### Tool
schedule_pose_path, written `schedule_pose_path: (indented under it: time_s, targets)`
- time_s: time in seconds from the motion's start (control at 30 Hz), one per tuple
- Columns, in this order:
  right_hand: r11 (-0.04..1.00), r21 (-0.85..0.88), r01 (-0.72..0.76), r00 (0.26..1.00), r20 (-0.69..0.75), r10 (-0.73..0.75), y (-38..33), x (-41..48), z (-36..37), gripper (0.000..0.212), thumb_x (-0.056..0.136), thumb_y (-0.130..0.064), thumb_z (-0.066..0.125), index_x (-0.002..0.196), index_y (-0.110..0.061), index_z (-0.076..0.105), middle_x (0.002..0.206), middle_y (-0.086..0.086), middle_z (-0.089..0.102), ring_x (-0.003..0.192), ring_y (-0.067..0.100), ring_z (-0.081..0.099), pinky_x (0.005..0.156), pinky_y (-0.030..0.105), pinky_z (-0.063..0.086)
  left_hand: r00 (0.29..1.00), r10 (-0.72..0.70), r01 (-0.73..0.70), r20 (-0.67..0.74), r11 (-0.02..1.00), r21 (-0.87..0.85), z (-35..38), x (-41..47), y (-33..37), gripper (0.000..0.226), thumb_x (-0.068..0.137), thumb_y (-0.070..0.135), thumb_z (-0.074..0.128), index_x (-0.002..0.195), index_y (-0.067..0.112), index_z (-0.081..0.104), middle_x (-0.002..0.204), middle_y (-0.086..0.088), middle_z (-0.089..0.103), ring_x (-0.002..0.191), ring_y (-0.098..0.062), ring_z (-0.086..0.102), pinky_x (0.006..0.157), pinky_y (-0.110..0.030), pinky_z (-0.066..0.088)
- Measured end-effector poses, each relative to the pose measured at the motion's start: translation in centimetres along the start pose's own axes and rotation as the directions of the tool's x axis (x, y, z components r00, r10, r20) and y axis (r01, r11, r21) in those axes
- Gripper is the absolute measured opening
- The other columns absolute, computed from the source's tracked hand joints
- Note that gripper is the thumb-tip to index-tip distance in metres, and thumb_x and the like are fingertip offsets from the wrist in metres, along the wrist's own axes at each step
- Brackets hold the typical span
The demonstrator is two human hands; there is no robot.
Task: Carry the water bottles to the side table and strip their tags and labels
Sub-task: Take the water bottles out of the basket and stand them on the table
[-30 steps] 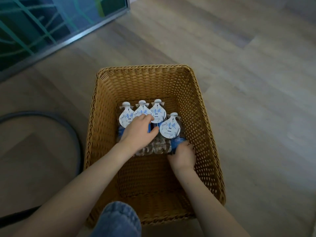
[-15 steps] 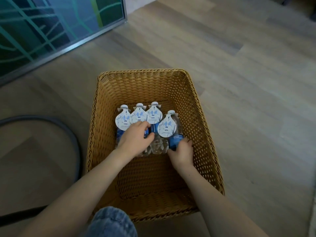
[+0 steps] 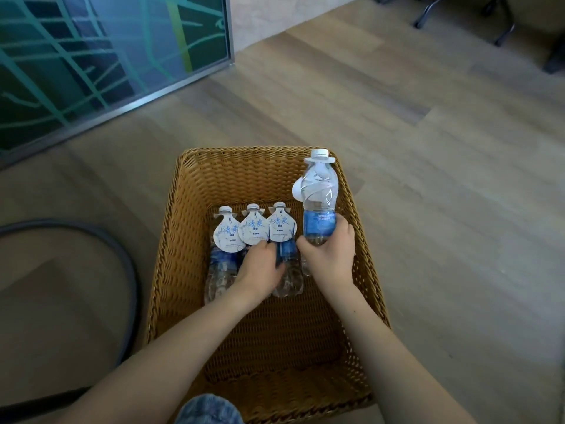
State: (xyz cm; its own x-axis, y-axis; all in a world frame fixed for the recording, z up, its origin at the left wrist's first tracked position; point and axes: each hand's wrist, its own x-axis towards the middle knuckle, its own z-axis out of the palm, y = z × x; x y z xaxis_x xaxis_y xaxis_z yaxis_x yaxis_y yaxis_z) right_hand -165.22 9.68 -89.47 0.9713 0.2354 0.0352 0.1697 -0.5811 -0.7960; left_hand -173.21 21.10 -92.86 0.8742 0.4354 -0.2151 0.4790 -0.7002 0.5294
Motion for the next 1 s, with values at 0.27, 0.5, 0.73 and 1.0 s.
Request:
schedule_pose_path:
  time_s: [0.27, 0.5, 0.73, 1.0]
  targets:
    - [0.982, 0.023, 0.188, 0.981, -0.051, -0.187, -0.5, 1.8, -0.6, 0.069, 0.067, -0.017, 0.084, 0.128, -0.007, 0.053, 0.115, 0.004, 0.057, 0.106, 0.014, 0.047, 0.083, 0.001, 0.028, 0.996, -0.09, 0.089, 0.004, 0.986, 0.14, 2.1, 0.9, 0.8, 0.054, 0.096, 0.047, 0.056, 0.128, 0.004, 0.054, 0.125, -0.014, 0.056, 0.121, -0.028, 0.045, 0.104, -0.035, 0.037]
    - [0.973, 0.055, 0.225, 0.968, -0.125, -0.217, -0.7, 2.9, -0.7, 0.069, 0.067, -0.015, 0.084, 0.128, -0.006, 0.054, 0.11, -0.002, 0.052, 0.1, 0.001, 0.041, 0.084, -0.003, 0.029, 0.992, -0.114, 0.108, 0.055, 0.988, 0.107, 3.3, 1.9, 4.0, 0.046, 0.095, 0.039, 0.056, 0.119, 0.0, 0.053, 0.115, -0.016, 0.06, 0.111, -0.03, 0.054, 0.09, -0.037, 0.048]
    - [0.969, 0.063, 0.24, 0.96, -0.164, -0.227, -0.7, 3.4, -1.0, 0.071, 0.066, -0.012, 0.084, 0.129, -0.003, 0.054, 0.111, 0.004, 0.056, 0.097, -0.003, 0.039, 0.083, -0.004, 0.029, 0.981, -0.171, 0.155, 0.088, 0.974, 0.164, 3.5, 3.0, 5.4, 0.059, 0.096, 0.046, 0.058, 0.125, -0.004, 0.049, 0.121, -0.017, 0.059, 0.111, -0.031, 0.06, 0.086, -0.037, 0.054]
    - [0.974, 0.057, 0.221, 0.965, -0.155, -0.21, -0.8, 3.5, -1.5, 0.071, 0.067, -0.014, 0.084, 0.13, -0.004, 0.054, 0.111, 0.007, 0.057, 0.095, -0.003, 0.04, 0.082, -0.004, 0.031, 0.919, -0.317, 0.339, 0.236, 0.939, -0.059, 4.5, 3.6, 4.4, 0.065, 0.086, 0.057, 0.068, 0.118, 0.003, 0.054, 0.111, -0.012, 0.068, 0.092, -0.023, 0.067, 0.063, -0.028, 0.048]
